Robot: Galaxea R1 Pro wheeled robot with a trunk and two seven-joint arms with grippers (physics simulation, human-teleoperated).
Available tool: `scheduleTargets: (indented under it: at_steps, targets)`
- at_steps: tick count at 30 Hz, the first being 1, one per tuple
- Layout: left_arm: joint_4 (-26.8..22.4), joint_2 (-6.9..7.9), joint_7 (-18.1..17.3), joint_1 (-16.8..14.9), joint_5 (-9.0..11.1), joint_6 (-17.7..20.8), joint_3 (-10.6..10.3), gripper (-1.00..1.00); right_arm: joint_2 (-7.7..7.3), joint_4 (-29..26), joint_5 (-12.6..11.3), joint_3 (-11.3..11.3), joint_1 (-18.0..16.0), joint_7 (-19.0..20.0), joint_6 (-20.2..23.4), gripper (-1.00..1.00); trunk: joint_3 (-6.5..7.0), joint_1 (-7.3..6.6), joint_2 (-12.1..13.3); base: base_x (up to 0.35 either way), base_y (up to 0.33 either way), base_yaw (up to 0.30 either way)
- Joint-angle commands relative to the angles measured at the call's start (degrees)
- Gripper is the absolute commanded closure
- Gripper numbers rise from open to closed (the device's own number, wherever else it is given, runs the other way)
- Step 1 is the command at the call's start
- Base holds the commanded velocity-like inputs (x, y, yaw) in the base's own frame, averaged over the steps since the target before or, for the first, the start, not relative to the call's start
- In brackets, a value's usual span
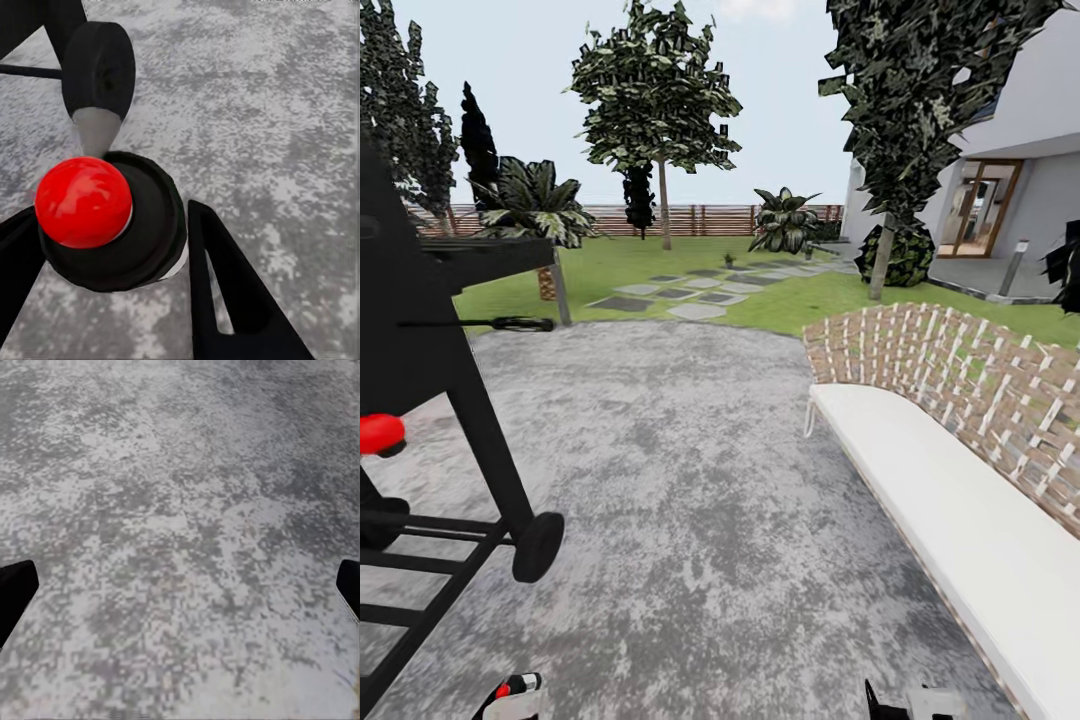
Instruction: Pick up the pesticide atomizer in the garden and spray insectifuge to fully cover both potted plants in the garden.
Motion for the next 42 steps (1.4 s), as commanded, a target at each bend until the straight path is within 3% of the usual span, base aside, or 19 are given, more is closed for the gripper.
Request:
scheduleTargets:
  at_steps: [1,42]
  targets:
    - [0.0,0.01,-0.2,0.0,0.4,-0.2,-0.1,1.0,0.01,0.1,0.6,-0.5,0.0,0.0,-0.2,-1.0,-0.05,0.02,0.0,0.335,-0.088,0.0]
    - [0.0,-0.08,-0.6,0.0,0.5,-0.2,-0.2,1.0,0.01,0.0,0.6,-0.5,0.0,0.0,-0.2,-1.0,-0.05,0.02,0.0,0.335,-0.043,0.029]
